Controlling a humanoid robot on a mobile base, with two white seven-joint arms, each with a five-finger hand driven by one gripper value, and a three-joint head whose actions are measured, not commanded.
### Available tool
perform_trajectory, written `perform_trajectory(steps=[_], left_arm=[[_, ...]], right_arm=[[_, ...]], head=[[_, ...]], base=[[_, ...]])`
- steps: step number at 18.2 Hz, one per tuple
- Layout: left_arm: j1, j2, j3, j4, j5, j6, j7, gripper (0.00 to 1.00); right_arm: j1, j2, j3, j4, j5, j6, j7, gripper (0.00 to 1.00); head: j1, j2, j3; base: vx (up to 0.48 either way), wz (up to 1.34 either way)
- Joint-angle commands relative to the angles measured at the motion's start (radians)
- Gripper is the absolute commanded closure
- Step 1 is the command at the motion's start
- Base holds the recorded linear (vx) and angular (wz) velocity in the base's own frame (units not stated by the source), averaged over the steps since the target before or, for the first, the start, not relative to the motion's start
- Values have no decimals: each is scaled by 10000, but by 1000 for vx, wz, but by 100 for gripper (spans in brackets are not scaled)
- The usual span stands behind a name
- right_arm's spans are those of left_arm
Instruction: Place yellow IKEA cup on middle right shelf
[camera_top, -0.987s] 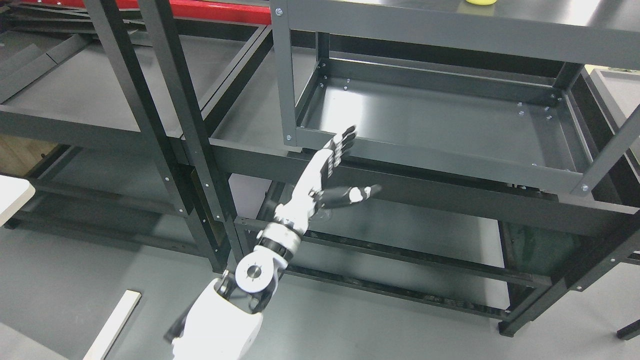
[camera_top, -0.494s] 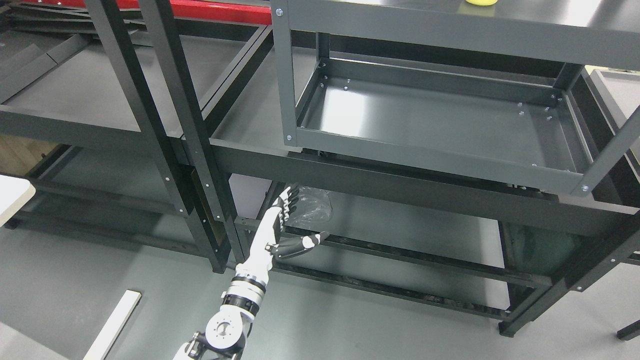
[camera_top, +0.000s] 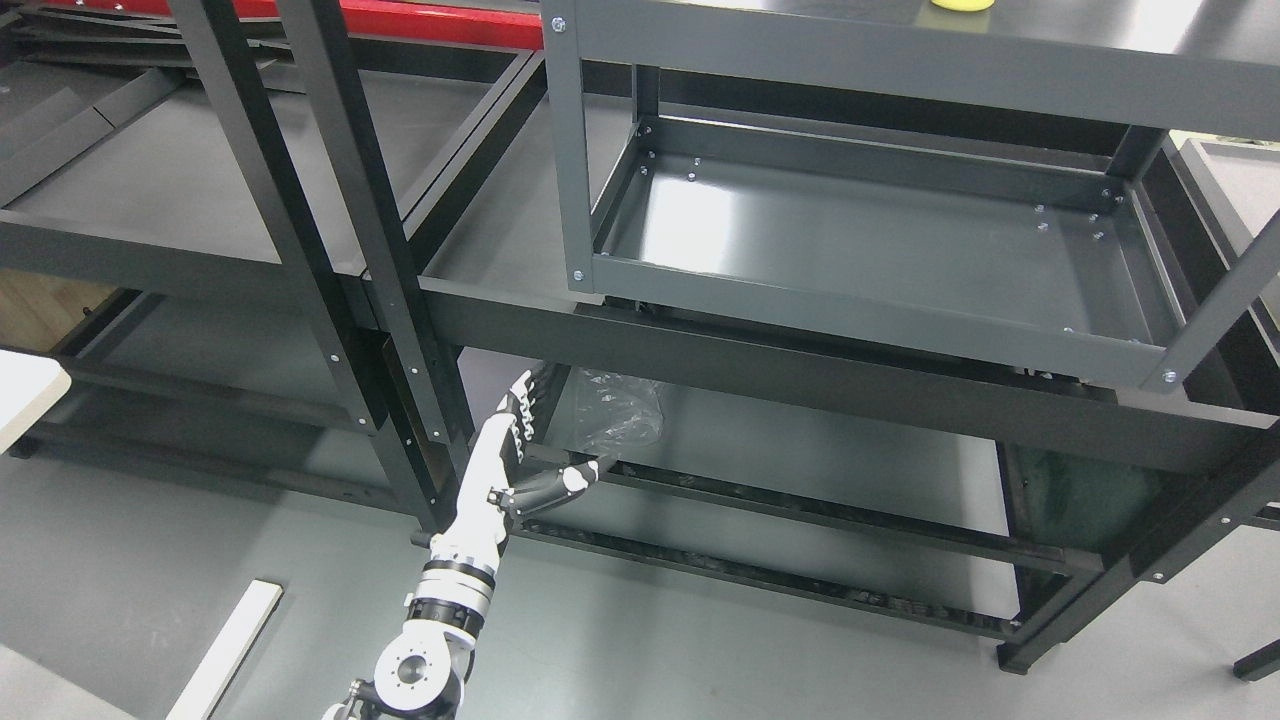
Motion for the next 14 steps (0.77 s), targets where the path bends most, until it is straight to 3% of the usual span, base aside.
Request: perform_trajectory(steps=[1, 14], left_arm=[[12, 175, 147, -1127, 1, -55, -5, 1], [12, 175, 132, -1298, 1, -24, -5, 1]], right_arm=[[139, -175, 169, 1, -245, 8, -8, 0], [139, -175, 169, 1, -245, 8, -8, 1]], head=[[0, 0, 0], [0, 0, 0]], base=[[0, 0], [8, 0]])
